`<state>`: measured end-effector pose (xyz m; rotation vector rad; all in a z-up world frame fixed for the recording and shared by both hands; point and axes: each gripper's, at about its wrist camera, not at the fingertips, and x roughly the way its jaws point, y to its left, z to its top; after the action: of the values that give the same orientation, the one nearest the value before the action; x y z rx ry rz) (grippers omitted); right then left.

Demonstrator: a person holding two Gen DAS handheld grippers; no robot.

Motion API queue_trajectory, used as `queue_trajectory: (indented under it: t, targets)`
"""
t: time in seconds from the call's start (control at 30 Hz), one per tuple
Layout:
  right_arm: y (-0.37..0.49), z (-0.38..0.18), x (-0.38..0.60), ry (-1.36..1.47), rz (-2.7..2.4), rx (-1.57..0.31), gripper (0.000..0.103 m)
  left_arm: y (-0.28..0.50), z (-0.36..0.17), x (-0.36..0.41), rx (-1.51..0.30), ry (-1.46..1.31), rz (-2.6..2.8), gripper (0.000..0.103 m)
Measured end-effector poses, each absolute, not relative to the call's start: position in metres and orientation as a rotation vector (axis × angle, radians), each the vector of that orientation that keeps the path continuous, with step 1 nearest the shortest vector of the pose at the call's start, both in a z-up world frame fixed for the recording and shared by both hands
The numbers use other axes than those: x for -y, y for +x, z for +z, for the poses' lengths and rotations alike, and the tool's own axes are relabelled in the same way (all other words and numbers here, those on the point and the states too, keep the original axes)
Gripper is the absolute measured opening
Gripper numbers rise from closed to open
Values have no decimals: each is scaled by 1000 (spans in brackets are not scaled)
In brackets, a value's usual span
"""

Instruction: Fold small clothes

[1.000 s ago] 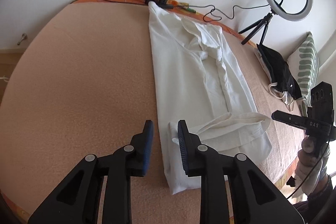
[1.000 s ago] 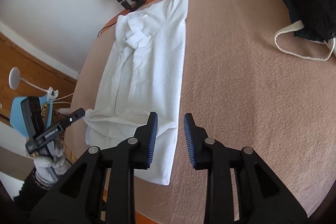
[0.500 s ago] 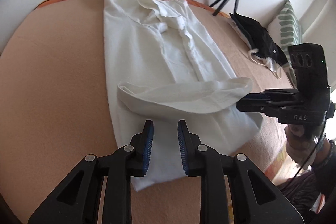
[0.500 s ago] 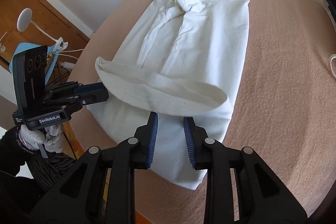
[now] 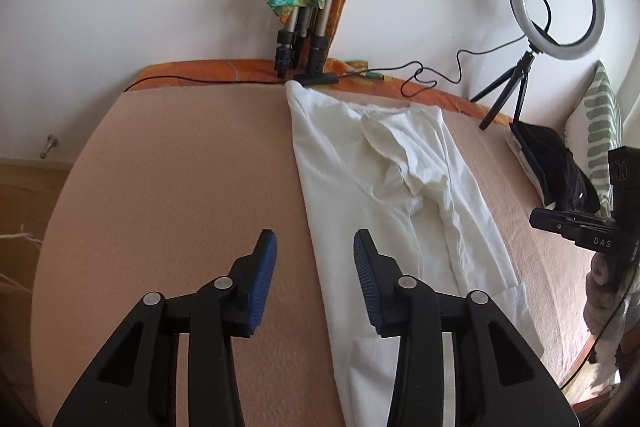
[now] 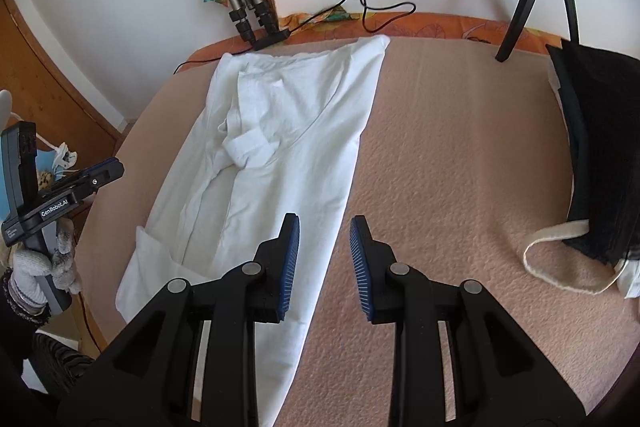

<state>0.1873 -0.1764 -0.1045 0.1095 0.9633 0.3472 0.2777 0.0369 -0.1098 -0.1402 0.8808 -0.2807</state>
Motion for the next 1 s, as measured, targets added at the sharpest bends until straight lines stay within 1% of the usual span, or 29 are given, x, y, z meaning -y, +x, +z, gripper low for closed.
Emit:
queue_trajectory:
  t: [0.07, 0.1, 0.13, 0.3, 0.53, 0.73, 0.77, 0.83, 0.87, 0.9, 0.97, 1.0]
  targets:
    - [207, -99, 185, 122, 345, -938, 37, 297, -105, -43, -877, -163, -291, 48]
    - [216, -98, 191, 136, 352, -931, 46, 306, -103, -44, -872, -157, -281, 48]
    - [226, -97, 197, 152, 357, -924, 49, 315, -102, -45, -860, -147, -273, 48]
    - [274, -102, 218, 170, 326, -924, 49, 367, -109, -52, -865, -136, -286, 48]
    - [334, -127, 227, 243, 332, -963, 49, 434, -142, -61, -902, -125, -334, 48]
    - [373, -142, 220, 266, 384, -959, 49, 468, -163, -58, -939, -169, -412, 48]
    - [379, -144, 218, 261, 382, -958, 49, 472, -165, -56, -940, -167, -419, 45]
    - [389, -150, 214, 255, 395, -963, 49, 479, -170, -51, -943, -150, -430, 45]
    - [393, -152, 211, 254, 403, -966, 49, 482, -172, -49, -944, -143, -438, 44]
    - [397, -154, 208, 253, 409, -969, 49, 486, -174, -47, -947, -137, -444, 35]
    - [401, -155, 205, 258, 419, -964, 43, 492, -177, -43, -948, -124, -435, 26]
    - [403, -156, 202, 258, 429, -969, 26, 496, -178, -41, -956, -135, -450, 15]
